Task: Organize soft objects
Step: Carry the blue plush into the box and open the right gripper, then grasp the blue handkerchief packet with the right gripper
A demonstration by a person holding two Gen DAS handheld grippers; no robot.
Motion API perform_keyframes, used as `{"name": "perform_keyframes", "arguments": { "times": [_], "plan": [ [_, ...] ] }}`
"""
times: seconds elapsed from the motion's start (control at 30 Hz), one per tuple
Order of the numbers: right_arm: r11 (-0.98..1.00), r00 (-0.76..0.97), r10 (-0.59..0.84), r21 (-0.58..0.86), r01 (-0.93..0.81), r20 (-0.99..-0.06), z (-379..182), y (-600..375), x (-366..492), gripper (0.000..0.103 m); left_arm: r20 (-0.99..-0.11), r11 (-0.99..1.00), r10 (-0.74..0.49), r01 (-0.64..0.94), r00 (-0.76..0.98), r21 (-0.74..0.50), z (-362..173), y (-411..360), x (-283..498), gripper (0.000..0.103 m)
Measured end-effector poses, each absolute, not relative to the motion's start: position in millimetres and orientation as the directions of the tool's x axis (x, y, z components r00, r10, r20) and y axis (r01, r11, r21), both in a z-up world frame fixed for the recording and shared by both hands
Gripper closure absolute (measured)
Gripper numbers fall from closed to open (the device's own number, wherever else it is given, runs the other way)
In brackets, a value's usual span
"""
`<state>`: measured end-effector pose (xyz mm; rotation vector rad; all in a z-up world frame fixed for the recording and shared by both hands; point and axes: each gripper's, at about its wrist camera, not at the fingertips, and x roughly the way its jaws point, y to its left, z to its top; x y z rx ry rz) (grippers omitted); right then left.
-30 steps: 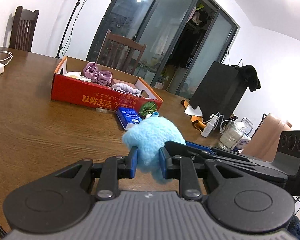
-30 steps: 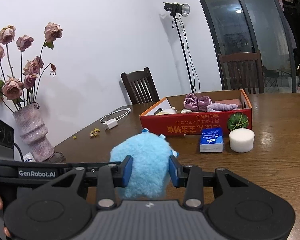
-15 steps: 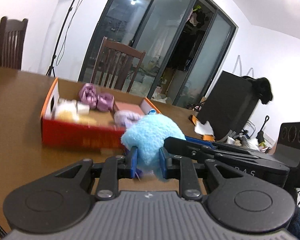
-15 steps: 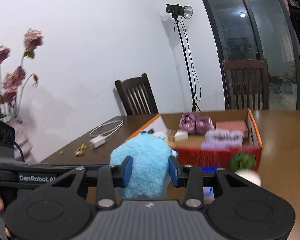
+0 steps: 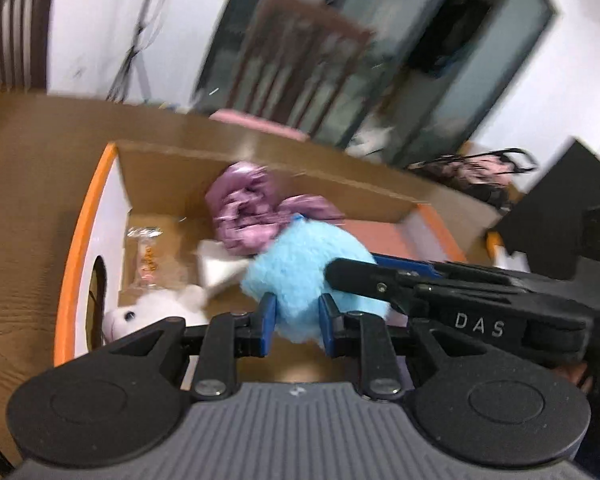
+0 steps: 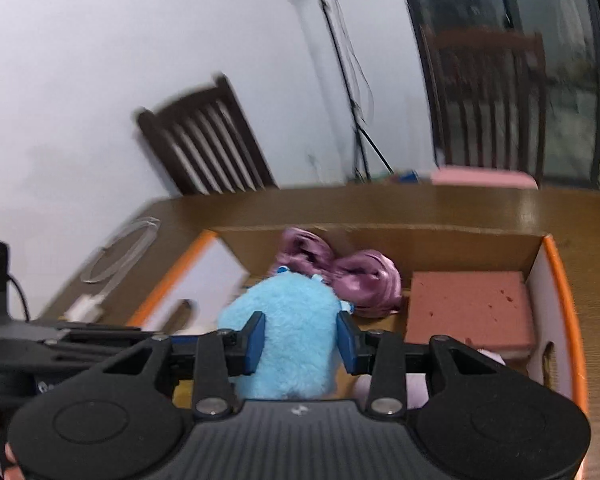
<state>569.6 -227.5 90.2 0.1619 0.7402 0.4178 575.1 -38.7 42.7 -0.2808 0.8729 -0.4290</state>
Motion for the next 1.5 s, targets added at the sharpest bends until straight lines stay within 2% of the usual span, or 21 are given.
{"name": "perform_keyframes", "arguments": {
  "times": [0.07, 0.2, 0.3, 0.33, 0.4, 0.47, 0.67, 0.73, 0.83, 1.03, 1.23, 1.37, 1.5],
  "plan": [
    [0.923, 0.636, 0.384, 0.261, -0.283, -0.669, 75, -221, 587, 0.069, -0.712, 0.888, -0.453, 0.207, 0.536, -0.410, 31, -40, 589, 0.080],
    [0.937, 0.623, 0.343, 0.210, -0.279, -0.703, 67, -213, 593, 0.070, -0.690, 0.893, -0.449, 0.251, 0.568, -0.374, 33, -40, 579, 0.079],
    [0.934, 0.584, 0.340, 0.194, -0.299, -0.737, 62, -209, 595, 0.065, -0.686, 0.897, -0.442, 0.268, 0.578, -0.352, 39, -41, 572, 0.077],
    [0.934, 0.588, 0.342, 0.196, -0.299, -0.733, 63, -210, 596, 0.065, -0.683, 0.899, -0.438, 0.275, 0.584, -0.342, 43, -42, 569, 0.077],
    [0.934, 0.623, 0.341, 0.179, -0.309, -0.704, 71, -210, 590, 0.056, -0.675, 0.903, -0.430, 0.289, 0.599, -0.319, 52, -43, 559, 0.076],
    [0.939, 0.667, 0.326, 0.149, -0.310, -0.670, 83, -213, 577, 0.055, -0.663, 0.904, -0.427, 0.303, 0.616, -0.301, 66, -39, 547, 0.074],
    [0.941, 0.779, 0.308, 0.054, -0.335, -0.546, 152, -232, 516, 0.048, -0.595, 0.903, -0.429, 0.350, 0.680, -0.250, 116, -21, 492, 0.054],
    [0.943, 0.807, 0.298, 0.023, -0.333, -0.509, 176, -245, 496, 0.043, -0.568, 0.913, -0.405, 0.348, 0.716, -0.212, 132, -14, 466, 0.037],
    [0.945, 0.838, 0.290, 0.000, -0.327, -0.462, 204, -267, 454, 0.038, -0.524, 0.928, -0.367, 0.344, 0.769, -0.145, 152, -5, 420, 0.025],
    [0.949, 0.881, 0.276, -0.039, -0.314, -0.383, 233, -296, 371, 0.031, -0.449, 0.943, -0.324, 0.320, 0.832, -0.088, 181, 2, 354, 0.014],
    [0.945, 0.895, 0.300, -0.021, -0.325, -0.331, 219, -305, 308, 0.028, -0.386, 0.956, -0.294, 0.279, 0.875, -0.095, 170, 0, 294, 0.007],
    [0.941, 0.890, 0.316, -0.011, -0.339, -0.330, 181, -302, 263, 0.027, -0.370, 0.946, -0.322, 0.286, 0.871, -0.150, 141, -3, 249, 0.005],
    [0.940, 0.873, 0.326, 0.022, -0.341, -0.364, 129, -301, 220, 0.023, -0.399, 0.949, -0.313, 0.270, 0.862, -0.162, 107, -10, 212, 0.001]
  ]
}}
